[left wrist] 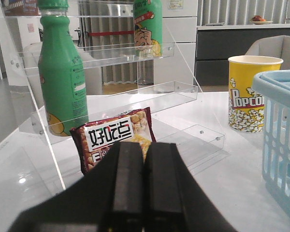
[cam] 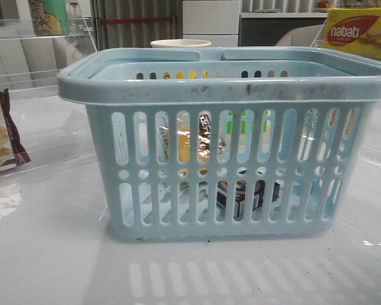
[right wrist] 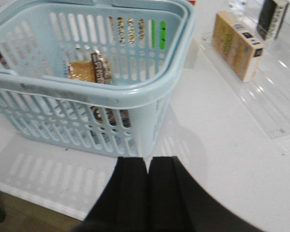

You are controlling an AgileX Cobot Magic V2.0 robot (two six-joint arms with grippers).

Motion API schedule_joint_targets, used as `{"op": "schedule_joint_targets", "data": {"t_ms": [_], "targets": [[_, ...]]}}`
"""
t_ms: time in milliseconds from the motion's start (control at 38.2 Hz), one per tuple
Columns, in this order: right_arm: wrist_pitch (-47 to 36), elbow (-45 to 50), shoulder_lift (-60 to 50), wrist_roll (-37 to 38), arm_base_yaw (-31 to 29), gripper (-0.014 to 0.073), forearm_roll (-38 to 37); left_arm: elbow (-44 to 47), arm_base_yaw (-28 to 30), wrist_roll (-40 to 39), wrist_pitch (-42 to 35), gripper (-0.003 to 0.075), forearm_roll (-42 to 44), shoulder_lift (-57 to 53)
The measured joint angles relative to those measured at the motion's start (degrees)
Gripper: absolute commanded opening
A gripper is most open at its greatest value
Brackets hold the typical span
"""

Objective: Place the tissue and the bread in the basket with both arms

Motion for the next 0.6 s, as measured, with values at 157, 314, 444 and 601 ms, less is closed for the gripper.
{"op": "schedule_joint_targets", "data": {"t_ms": [157,314,444,601], "targets": [[-5.55,7.6,-6.88,-2.39,-6.65,0.0069,0.0,0.0,0.0,0.0,-0.04,0.0095,0.0,0.0],[-17.14,16.36,-11.91,-5.8,-12.97,0.0069,0.0,0.0,0.0,0.0,-0.04,0.0095,0.0,0.0],[-28.09,23.19,-13.89,-6.47,-17.3,0.0069,0.0,0.0,0.0,0.0,-0.04,0.0095,0.0,0.0],[-35.15,27.49,-14.18,-6.58,-20.31,0.0069,0.0,0.0,0.0,0.0,-0.13,0.0095,0.0,0.0]]}}
